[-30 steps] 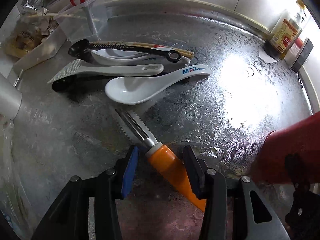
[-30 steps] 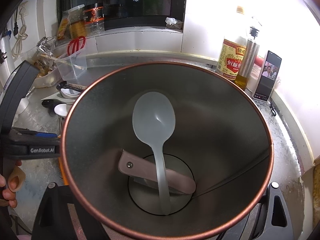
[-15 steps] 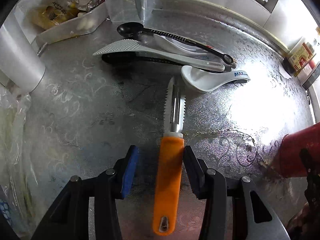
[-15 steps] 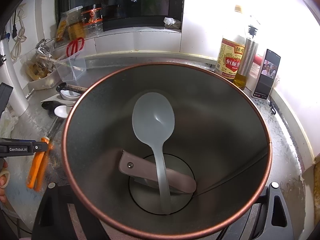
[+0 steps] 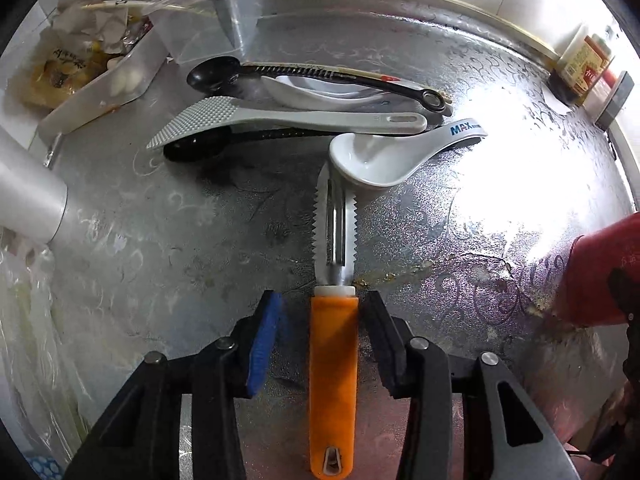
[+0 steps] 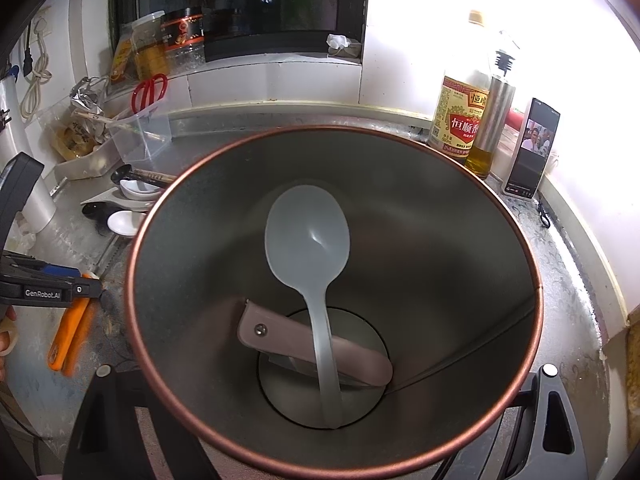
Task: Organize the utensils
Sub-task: 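Lift the orange-handled peeler with the left tool and carry it above the holder, then lower the peeler into the red holder and open the left tool, then move the left tool back over the remaining utensils, then close the left tool on the white MAX spoon handle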
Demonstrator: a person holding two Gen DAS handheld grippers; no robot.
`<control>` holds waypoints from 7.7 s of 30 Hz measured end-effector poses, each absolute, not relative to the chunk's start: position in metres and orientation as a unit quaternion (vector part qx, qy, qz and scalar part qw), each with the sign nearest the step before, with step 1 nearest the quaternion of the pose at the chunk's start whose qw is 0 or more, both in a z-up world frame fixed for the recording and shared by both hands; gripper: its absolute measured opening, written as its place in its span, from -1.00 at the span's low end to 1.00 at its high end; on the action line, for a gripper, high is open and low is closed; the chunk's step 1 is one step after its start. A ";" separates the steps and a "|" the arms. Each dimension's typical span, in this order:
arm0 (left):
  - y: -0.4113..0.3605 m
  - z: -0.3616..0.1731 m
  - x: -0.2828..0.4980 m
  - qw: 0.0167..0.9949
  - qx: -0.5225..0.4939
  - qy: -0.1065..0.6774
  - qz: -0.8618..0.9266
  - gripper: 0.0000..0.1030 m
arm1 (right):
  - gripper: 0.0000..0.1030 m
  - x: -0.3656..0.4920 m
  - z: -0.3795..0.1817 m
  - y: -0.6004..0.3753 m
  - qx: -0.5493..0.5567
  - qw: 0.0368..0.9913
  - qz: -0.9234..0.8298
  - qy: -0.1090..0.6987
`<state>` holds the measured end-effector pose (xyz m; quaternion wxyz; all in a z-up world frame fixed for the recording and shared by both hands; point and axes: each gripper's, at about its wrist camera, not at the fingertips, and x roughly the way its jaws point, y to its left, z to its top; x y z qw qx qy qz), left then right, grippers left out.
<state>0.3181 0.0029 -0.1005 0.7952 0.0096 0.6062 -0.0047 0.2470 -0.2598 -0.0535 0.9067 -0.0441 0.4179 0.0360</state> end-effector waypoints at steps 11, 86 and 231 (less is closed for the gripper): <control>0.033 -0.102 0.303 0.804 -0.039 0.594 -0.001 -0.53 | 0.78 0.247 -0.053 -0.259 -0.044 0.906 0.035 0.419; -0.135 0.092 0.294 0.889 -0.045 0.316 -0.329 -0.54 | 0.77 0.238 -0.050 -0.243 -0.086 0.908 0.076 0.404; 0.040 -0.105 0.337 0.814 -0.240 0.529 0.015 -0.89 | 0.79 0.246 -0.053 -0.270 -0.053 0.915 -0.016 0.401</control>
